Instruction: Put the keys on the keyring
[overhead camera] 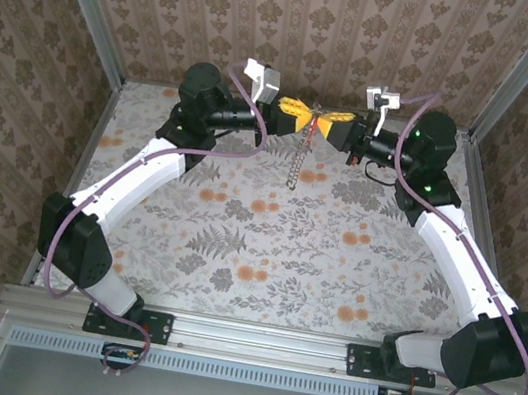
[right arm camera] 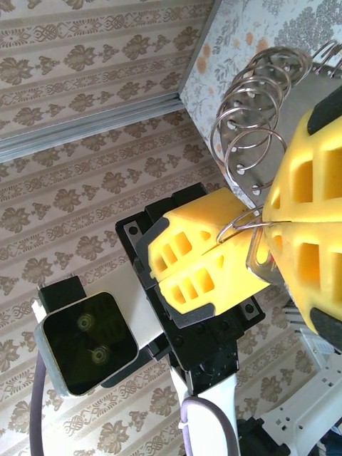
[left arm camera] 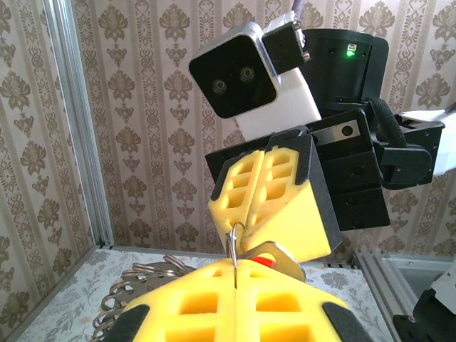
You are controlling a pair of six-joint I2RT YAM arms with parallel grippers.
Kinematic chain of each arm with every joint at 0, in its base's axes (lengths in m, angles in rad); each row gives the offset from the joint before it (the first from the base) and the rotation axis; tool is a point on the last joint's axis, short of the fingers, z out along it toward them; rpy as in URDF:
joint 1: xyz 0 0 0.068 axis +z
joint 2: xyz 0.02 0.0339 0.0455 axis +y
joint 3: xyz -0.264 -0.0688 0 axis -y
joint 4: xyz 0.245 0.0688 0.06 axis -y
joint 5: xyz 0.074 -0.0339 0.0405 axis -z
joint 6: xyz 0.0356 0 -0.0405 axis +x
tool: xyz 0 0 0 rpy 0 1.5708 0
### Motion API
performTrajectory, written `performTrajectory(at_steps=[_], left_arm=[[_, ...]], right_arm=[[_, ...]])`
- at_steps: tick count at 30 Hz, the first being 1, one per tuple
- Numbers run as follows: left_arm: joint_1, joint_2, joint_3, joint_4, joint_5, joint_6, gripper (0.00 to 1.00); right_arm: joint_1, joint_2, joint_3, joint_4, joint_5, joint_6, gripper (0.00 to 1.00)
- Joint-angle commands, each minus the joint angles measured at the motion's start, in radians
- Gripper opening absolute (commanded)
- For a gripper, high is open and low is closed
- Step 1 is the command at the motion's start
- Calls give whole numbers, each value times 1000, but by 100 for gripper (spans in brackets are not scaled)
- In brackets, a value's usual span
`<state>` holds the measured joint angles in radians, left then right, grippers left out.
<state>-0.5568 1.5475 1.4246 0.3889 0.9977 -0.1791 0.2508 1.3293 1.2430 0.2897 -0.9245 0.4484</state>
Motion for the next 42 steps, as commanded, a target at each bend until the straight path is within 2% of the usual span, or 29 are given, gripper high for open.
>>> performTrajectory(at_steps=[1, 15, 24, 37, 42], left_arm=[[-9, -50, -4, 40, 24, 21, 0], [-9, -64, -14, 46, 7, 30, 0], [-8, -75, -31, 57, -20, 34, 0], [-8, -78, -32, 61, -24, 35, 0], [-8, -76, -33, 64, -36, 35, 0]], right_arm=[[-14, 13, 21, 39, 16, 3, 0], [-21, 25, -13, 36, -19, 22, 0], [-26, 24, -16, 1, -145, 24, 0], [-50, 54, 57, -88, -237, -11, 0], [-45, 89, 53, -12, -254, 52, 0]])
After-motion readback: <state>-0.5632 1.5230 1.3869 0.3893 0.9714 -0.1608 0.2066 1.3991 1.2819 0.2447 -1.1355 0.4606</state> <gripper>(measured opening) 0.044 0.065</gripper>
